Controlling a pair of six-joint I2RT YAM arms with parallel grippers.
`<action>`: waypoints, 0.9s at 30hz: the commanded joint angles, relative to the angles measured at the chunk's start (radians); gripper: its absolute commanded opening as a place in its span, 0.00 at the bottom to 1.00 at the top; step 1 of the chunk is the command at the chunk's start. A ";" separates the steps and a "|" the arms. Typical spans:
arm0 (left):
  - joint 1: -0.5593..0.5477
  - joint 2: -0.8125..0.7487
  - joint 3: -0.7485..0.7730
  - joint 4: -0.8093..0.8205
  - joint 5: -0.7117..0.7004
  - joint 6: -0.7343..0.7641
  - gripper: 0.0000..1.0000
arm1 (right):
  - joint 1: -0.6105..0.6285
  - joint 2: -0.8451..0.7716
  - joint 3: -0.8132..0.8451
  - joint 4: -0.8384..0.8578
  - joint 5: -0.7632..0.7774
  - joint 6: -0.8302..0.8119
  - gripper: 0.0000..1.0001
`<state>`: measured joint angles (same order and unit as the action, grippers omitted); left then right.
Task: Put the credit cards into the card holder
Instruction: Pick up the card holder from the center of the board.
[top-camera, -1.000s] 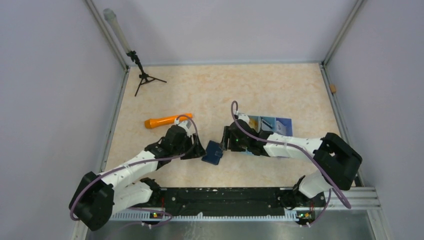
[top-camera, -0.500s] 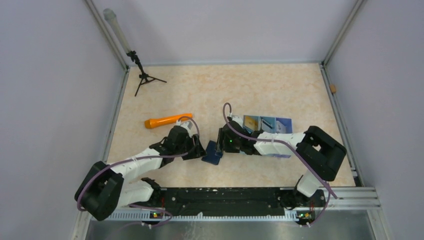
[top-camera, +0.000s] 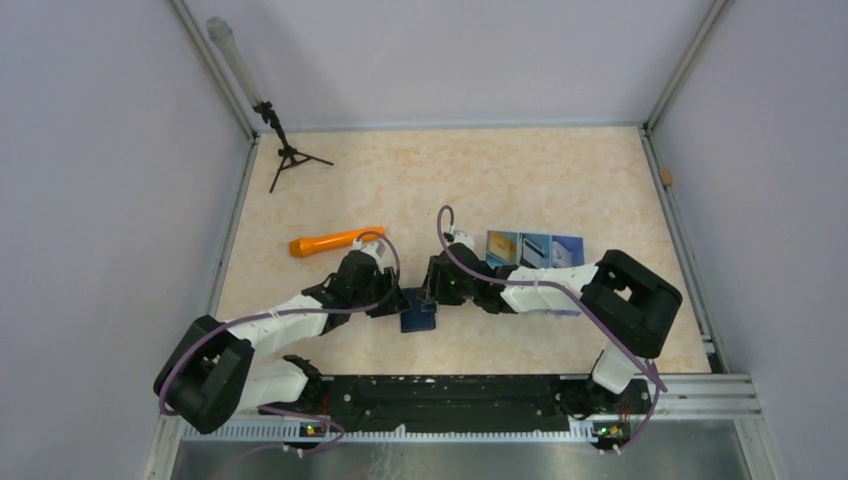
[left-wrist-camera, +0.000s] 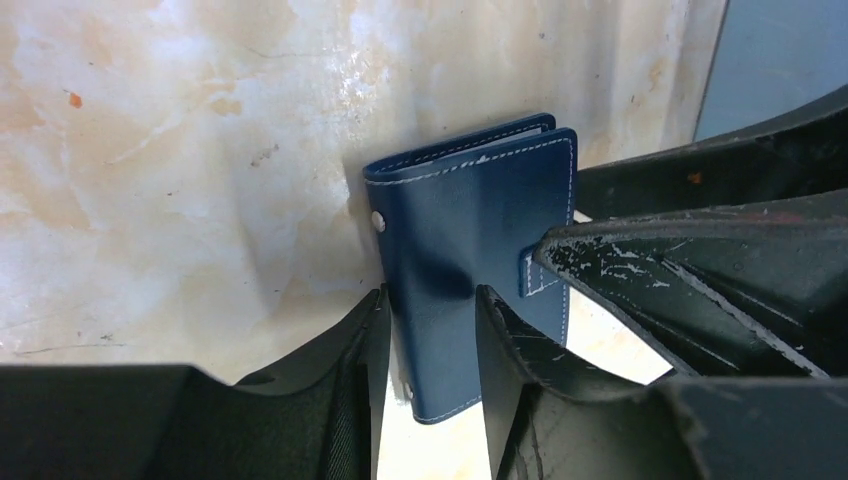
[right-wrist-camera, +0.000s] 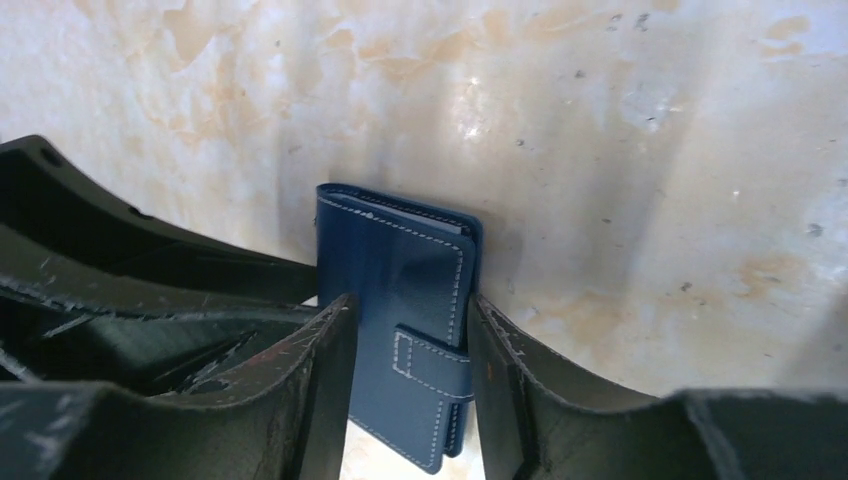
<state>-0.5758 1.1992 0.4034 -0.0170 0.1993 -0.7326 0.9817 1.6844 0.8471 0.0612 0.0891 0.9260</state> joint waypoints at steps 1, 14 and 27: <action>0.008 0.024 -0.027 0.009 -0.063 0.016 0.39 | 0.018 -0.015 -0.037 0.191 -0.063 0.016 0.41; 0.036 -0.066 -0.115 0.142 -0.092 0.005 0.15 | 0.017 -0.010 -0.087 0.345 -0.183 -0.048 0.06; 0.131 -0.459 -0.028 -0.141 -0.017 0.020 0.73 | 0.011 -0.305 -0.128 0.295 -0.066 -0.166 0.00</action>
<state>-0.4820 0.8642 0.3027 -0.0868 0.1276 -0.7208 0.9867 1.5188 0.6994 0.3473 -0.0204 0.8303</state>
